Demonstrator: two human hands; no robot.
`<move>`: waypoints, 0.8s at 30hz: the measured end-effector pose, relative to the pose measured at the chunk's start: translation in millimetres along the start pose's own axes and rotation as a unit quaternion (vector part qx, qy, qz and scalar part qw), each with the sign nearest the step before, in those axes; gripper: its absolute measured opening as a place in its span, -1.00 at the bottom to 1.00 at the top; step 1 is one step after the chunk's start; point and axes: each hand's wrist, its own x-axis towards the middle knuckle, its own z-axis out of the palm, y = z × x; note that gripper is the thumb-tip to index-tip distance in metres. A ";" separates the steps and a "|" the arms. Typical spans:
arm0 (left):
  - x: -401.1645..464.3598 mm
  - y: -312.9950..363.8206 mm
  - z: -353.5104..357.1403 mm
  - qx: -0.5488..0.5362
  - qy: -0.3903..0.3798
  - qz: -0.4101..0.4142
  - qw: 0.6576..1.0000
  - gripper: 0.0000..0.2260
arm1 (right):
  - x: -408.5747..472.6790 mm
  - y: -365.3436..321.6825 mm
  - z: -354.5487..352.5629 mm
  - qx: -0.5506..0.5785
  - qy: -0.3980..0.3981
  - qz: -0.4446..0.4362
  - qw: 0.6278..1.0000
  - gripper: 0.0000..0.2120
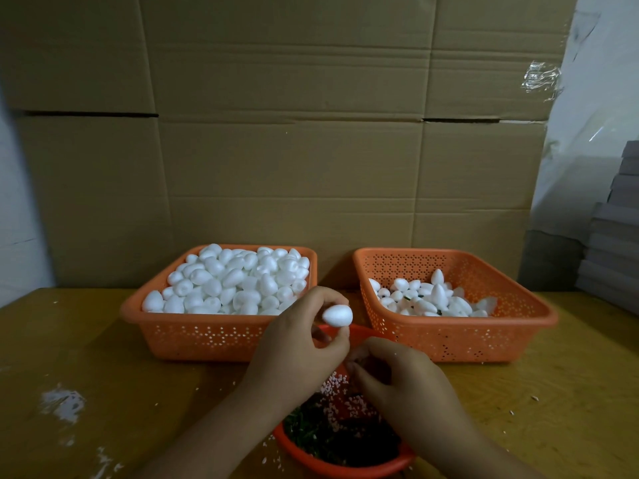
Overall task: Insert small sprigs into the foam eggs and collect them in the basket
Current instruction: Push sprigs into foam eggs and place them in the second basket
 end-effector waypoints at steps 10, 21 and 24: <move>1.6 0.6 -2.2 0.019 0.010 0.008 1.000 -0.70 | 0.9 3.0 1.6 -0.014 0.005 -0.009 1.000 -0.97; 1.3 3.3 -2.6 -0.001 0.003 -0.002 1.000 -0.63 | 0.5 3.0 2.0 -0.008 0.010 -0.005 1.000 -0.99; 0.5 3.6 -2.7 0.010 -0.001 0.002 1.000 -0.61 | 0.8 2.5 1.4 -0.007 0.008 -0.007 1.000 -0.99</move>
